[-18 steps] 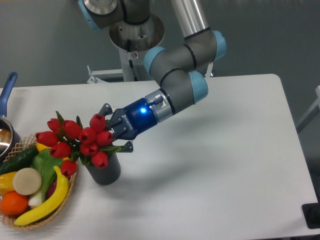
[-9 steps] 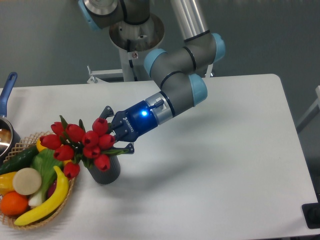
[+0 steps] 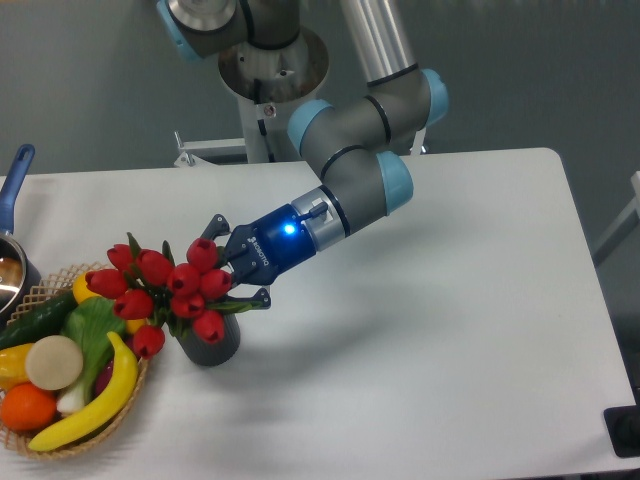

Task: Insert the flowers into the vase
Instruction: 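Lower the tulip stems down into the black vase, then open the gripper to release the tulips in the vase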

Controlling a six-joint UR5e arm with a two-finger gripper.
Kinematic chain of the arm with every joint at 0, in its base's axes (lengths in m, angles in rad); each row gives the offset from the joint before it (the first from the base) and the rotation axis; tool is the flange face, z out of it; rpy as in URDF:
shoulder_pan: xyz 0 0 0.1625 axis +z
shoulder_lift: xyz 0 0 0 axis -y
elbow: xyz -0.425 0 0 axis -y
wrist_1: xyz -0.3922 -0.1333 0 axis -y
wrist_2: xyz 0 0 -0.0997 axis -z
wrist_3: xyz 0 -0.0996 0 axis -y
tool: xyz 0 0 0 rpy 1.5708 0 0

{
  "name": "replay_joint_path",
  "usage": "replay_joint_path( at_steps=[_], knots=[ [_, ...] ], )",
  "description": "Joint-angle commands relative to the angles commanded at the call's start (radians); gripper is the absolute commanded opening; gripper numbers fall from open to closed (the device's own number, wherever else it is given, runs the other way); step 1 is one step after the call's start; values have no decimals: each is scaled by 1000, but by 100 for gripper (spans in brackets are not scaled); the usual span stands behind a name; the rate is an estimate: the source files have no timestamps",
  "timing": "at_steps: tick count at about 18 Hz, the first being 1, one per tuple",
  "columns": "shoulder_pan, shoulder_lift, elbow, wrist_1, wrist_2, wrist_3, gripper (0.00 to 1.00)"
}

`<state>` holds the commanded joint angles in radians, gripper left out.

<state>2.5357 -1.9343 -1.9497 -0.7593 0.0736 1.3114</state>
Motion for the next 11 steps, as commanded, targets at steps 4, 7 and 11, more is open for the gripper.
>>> replay_joint_path(
  at_steps=[4, 7, 11],
  knots=[
    [8, 0, -40, 2, 0, 86, 34],
    [9, 2, -46, 2, 0, 115, 42],
    [9, 2, -48, 2, 0, 118, 60]
  ],
)
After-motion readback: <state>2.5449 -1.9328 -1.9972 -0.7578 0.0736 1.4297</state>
